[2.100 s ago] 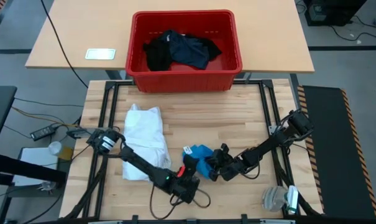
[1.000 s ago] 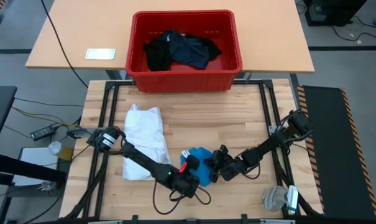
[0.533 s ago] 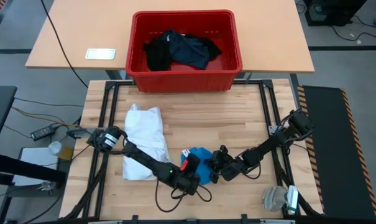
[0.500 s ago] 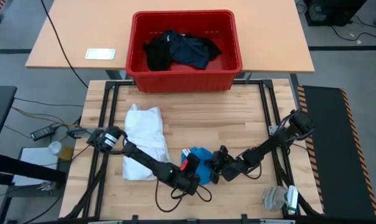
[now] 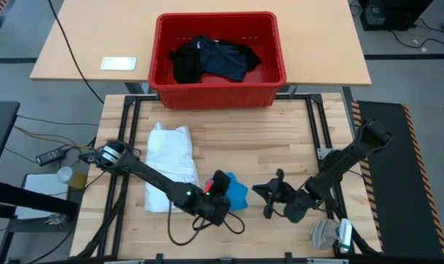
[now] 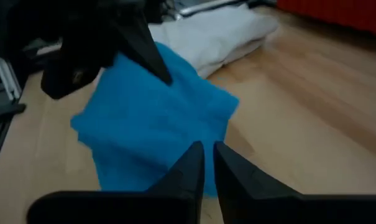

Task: Fold laundry
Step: Stack the folded blue underwear on top of the white polo

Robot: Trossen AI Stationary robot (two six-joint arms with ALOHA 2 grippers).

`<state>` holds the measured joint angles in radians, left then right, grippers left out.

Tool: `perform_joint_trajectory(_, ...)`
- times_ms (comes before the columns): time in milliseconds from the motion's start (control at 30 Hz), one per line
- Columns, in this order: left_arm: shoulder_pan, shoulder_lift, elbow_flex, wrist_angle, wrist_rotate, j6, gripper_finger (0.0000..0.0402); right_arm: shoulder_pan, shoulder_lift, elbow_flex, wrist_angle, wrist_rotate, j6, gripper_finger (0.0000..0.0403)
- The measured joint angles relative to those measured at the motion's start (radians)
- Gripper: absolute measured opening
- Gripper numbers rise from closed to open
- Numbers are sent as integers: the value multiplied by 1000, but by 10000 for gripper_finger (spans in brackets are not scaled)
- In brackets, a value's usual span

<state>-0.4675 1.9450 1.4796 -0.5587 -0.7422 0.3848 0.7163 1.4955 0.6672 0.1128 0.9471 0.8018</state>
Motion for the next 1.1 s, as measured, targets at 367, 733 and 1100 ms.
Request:
perform_joint_trajectory(367, 5, -212, 1, -251, -66, -105, 14, 29, 14, 0, -17, 54, 18, 42)
perform_joint_trajectory(733, -25, -293, 2, -990, -178, -823, 14, 24, 58, 0, -19, 44, 48, 42)
perform_joint_trajectory(1100, 37, -256, -281, -1012, -168, -1021, 14, 22, 58, 0, -1, 36, 59, 42)
